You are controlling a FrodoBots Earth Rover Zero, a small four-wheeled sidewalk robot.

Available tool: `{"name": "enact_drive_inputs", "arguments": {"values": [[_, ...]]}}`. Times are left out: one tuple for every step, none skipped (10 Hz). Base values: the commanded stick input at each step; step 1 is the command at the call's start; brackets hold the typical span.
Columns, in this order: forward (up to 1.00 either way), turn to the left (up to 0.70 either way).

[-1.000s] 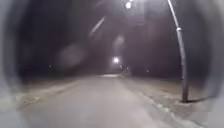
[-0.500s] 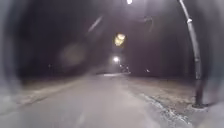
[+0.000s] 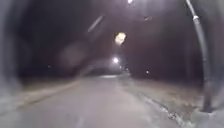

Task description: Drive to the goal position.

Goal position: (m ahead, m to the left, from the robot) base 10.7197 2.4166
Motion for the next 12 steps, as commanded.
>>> {"name": "enact_drive_inputs", "arguments": {"values": [[1.0, 0.0], [1.0, 0.0], [1.0, 0.0], [1.0, 0.0], [1.0, 0.0], [1.0, 0.0], [1.0, 0.0], [1.0, 0.0], [1.0, 0.0], [1.0, 0.0], [1.0, 0.0], [1.0, 0.0]]}}
